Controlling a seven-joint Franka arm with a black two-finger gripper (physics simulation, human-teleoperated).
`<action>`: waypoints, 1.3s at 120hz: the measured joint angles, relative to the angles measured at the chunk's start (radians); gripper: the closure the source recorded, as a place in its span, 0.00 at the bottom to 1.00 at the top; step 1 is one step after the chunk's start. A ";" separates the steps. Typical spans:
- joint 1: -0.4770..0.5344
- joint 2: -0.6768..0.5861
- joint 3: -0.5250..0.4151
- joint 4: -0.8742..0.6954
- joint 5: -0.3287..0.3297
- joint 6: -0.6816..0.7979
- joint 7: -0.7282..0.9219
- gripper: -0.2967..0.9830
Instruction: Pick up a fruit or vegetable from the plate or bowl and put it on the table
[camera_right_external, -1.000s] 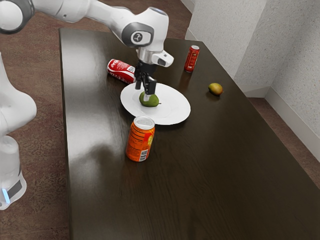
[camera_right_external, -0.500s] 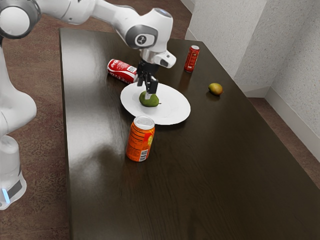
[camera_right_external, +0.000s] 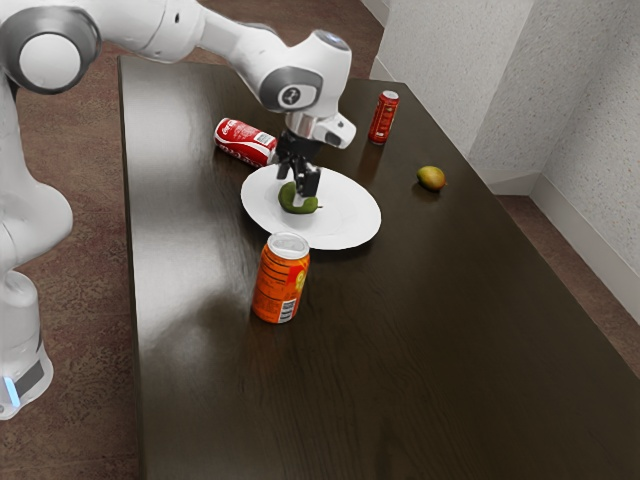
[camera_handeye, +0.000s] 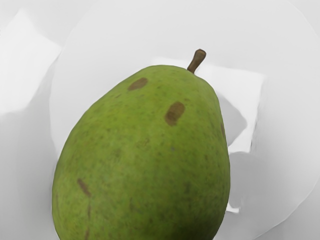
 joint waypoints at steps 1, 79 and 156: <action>0.000 0.002 0.000 0.000 -0.002 0.001 0.000 0.25; 0.027 0.119 -0.010 0.001 -0.122 0.062 0.025 0.26; 0.027 0.123 -0.015 0.075 -0.150 0.038 0.030 0.51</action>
